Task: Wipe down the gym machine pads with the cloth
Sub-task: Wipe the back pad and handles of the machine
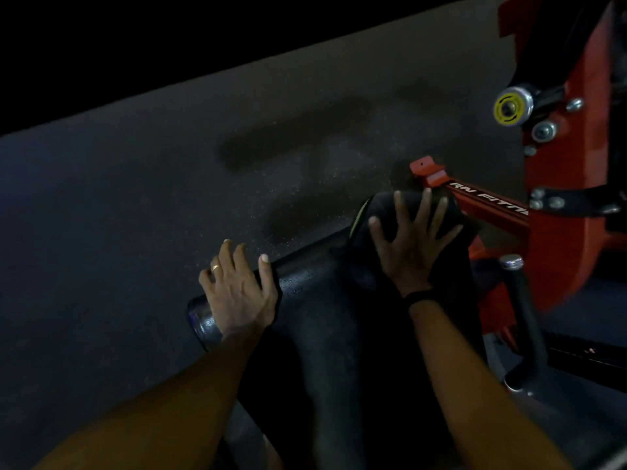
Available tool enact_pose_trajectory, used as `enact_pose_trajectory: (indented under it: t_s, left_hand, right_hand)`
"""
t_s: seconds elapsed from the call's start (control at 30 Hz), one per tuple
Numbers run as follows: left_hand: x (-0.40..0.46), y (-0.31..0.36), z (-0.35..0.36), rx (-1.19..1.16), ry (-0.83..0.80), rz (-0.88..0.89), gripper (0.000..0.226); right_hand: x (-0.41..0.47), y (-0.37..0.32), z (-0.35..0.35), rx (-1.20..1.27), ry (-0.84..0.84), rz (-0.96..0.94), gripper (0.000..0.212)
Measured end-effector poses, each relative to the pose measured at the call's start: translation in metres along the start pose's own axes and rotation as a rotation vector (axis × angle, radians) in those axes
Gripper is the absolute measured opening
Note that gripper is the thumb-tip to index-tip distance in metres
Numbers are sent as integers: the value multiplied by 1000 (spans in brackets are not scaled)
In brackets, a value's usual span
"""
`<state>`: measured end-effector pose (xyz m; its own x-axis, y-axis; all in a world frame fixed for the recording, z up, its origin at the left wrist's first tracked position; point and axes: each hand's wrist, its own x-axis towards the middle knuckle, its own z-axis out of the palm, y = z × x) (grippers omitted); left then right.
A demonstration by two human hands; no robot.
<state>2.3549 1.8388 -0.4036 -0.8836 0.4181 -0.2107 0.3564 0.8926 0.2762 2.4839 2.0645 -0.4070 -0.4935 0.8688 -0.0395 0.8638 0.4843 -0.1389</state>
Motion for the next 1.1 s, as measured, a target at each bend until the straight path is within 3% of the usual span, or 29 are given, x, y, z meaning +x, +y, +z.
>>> enact_pose_trajectory:
  t_s: [0.17, 0.33, 0.5, 0.6, 0.7, 0.87, 1.0, 1.1]
  left_hand:
    - [-1, 0, -1, 2, 12, -6, 63]
    - [0, 2, -2, -5, 22, -11, 65]
    - [0, 0, -1, -6, 10, -14, 66]
    - [0, 0, 0, -15, 18, -5, 66]
    - [0, 0, 0, -24, 4, -4, 68]
    - [-1, 0, 0, -78, 22, -4, 65]
    - [-1, 0, 0, -98, 42, -1, 66]
    - [-1, -1, 0, -118, 55, -7, 66]
  right_hand:
    - [92, 26, -15, -115, -160, 17, 56]
    - [128, 8, -17, -321, -447, -55, 68]
    - [126, -22, -21, -421, -713, -181, 76]
    - [108, -54, -14, -533, -875, -412, 76]
    - [65, -92, -1, -470, -811, -511, 85]
    - [-7, -147, 6, -189, -699, -529, 63]
    - [-23, -106, 0, -41, -266, -735, 58]
    - [2, -61, -7, 11, -209, -694, 48]
